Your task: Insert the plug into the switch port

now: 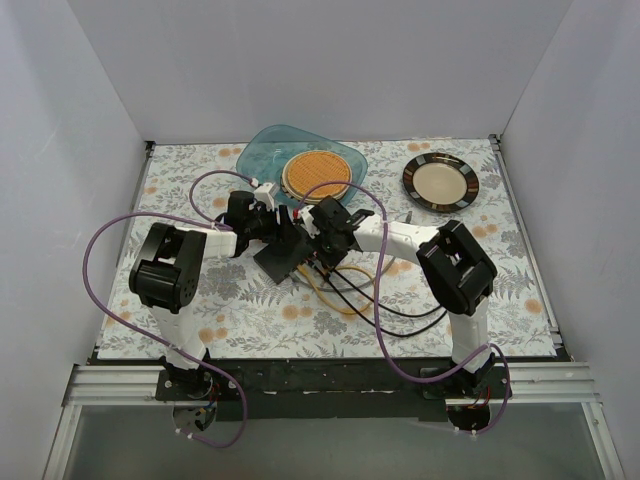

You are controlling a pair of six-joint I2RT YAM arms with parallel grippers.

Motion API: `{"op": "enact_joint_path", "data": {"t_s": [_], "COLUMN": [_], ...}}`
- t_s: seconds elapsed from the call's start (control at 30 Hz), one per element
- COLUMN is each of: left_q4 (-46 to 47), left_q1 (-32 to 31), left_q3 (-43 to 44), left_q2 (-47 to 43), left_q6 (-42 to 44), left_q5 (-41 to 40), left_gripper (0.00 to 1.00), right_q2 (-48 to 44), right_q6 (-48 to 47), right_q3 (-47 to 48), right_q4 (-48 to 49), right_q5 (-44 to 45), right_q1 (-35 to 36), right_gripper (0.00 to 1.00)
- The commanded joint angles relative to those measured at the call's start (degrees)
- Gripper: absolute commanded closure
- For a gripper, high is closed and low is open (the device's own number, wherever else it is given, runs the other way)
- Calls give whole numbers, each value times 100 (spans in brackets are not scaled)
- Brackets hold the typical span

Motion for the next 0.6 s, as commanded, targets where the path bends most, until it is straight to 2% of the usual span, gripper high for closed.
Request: {"op": "enact_joint_path", "data": {"t_s": [0.0,0.23,0.37,0.57], "left_q4": [-418,-497,-497,-392], "left_q1": [-361,-467,-511,-598], "left_q3": [-166,-174,-209,-289], "left_q2": [-171,-215,-373,-531], "left_q6": [-141,43,140,228], "left_q5": [1040,1181,1190,1462], "left_gripper": [48,50,50,50], "right_q2": [28,282,511,810], "right_q6": [114,71,0,-9], "right_q3": [607,1160,1844,2347], "right_q4": [1075,1145,883,697], "right_q5": [-242,-329,-382,-435], "right_q1": [-40,-66,-66,-66], "right_gripper": [99,99,99,99]}}
